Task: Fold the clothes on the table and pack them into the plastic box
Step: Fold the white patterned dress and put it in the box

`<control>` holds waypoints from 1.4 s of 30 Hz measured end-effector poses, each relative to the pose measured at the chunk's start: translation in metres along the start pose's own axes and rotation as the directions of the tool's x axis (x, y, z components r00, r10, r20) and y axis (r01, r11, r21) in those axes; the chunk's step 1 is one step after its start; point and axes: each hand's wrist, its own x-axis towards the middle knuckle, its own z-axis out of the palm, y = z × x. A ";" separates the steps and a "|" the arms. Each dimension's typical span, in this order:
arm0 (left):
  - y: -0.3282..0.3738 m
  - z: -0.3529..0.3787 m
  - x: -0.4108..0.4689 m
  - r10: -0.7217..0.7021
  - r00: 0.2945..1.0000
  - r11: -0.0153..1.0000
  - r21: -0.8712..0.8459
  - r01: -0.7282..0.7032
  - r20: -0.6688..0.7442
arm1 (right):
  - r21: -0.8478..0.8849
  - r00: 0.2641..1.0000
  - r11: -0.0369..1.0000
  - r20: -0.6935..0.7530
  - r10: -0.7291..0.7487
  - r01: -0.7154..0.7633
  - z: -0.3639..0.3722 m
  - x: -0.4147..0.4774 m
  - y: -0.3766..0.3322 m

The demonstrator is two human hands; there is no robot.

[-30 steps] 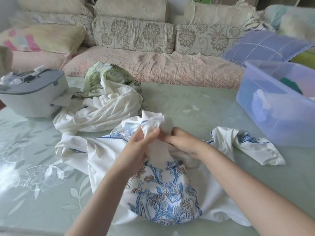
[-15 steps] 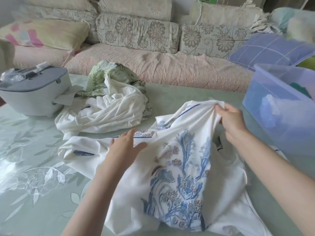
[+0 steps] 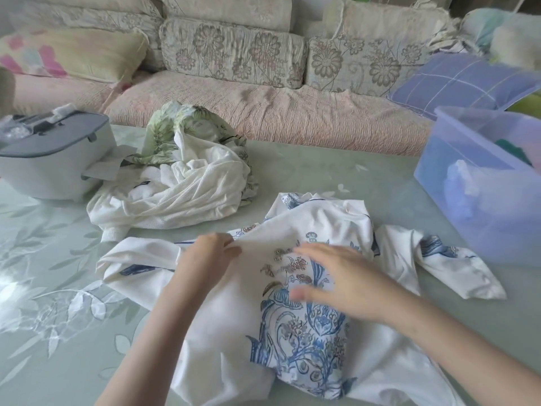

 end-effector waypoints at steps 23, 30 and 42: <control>0.016 0.030 -0.076 0.531 0.847 0.833 0.207 -0.513 -0.036 | 0.440 0.792 0.893 -0.511 0.333 -0.092 -0.025 0.052 0.056; -0.002 0.021 -0.052 0.199 0.968 0.980 0.038 -0.195 -0.154 | 0.314 0.835 0.898 -0.364 0.413 -0.308 -0.046 0.064 0.071; 0.011 0.036 -0.071 0.283 0.930 0.910 0.242 -0.337 0.233 | -0.193 0.992 0.975 -0.075 0.097 -0.110 0.063 -0.060 0.053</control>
